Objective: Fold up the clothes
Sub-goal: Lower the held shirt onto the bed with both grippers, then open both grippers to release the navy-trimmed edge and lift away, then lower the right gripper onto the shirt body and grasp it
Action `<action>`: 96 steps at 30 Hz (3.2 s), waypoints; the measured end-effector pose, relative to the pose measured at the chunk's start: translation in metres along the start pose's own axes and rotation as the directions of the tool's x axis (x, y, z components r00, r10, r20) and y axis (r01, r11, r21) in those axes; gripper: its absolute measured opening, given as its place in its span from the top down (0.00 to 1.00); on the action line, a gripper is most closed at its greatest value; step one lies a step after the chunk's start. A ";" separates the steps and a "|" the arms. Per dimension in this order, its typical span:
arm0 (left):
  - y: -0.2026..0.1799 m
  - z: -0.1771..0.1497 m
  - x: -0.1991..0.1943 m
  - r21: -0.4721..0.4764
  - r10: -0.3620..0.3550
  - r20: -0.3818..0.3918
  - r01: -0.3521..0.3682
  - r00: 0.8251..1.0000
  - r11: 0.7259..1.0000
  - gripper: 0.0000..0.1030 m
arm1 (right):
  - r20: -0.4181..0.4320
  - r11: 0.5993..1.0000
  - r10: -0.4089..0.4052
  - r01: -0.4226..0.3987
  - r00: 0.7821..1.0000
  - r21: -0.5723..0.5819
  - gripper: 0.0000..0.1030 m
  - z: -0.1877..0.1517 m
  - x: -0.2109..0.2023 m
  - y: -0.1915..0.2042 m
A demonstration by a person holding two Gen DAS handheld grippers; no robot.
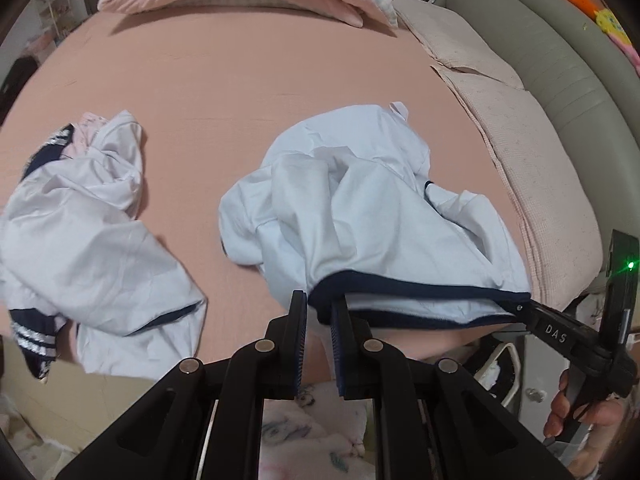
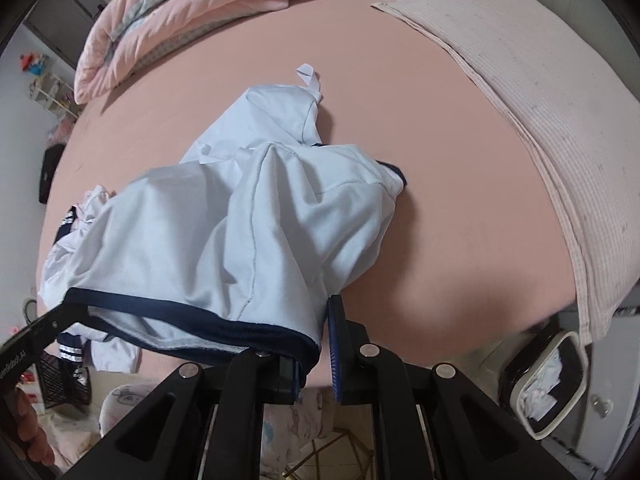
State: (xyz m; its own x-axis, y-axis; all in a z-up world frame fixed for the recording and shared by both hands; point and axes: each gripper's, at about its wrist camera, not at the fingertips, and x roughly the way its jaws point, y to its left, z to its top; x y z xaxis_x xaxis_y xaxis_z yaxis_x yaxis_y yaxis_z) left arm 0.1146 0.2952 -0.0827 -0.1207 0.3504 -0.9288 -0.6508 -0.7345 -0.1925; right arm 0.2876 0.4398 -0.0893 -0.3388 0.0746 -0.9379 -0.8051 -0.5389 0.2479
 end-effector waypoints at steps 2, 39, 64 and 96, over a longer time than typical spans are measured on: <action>-0.005 -0.004 -0.002 0.004 0.014 -0.006 -0.014 1.000 1.000 0.90 | 0.002 1.000 0.010 -0.010 1.000 0.011 0.92 -0.004 -0.001 -0.002; 0.004 -0.043 -0.024 -0.091 -0.016 -0.164 0.001 0.986 0.996 0.41 | 0.014 0.991 0.016 -0.018 1.000 0.135 0.25 -0.039 -0.015 -0.026; 0.025 0.004 -0.200 -0.002 0.096 0.199 -0.097 0.975 0.995 0.41 | 0.261 0.999 0.033 -0.023 0.965 -0.040 0.25 -0.027 -0.155 0.004; 0.031 0.110 -0.130 0.020 0.101 0.201 -0.107 0.974 0.994 0.41 | 0.368 0.987 -0.043 0.097 0.929 -0.130 0.25 0.100 -0.202 0.016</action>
State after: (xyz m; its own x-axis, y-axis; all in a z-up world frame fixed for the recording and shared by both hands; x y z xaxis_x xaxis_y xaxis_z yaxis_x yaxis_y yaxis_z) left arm 0.0271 0.2908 0.0669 -0.3338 0.3841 -0.8608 -0.6488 -0.7561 -0.0857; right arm 0.2942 0.4998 0.1290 -0.4597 0.4014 -0.7922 -0.7638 -0.6338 0.1221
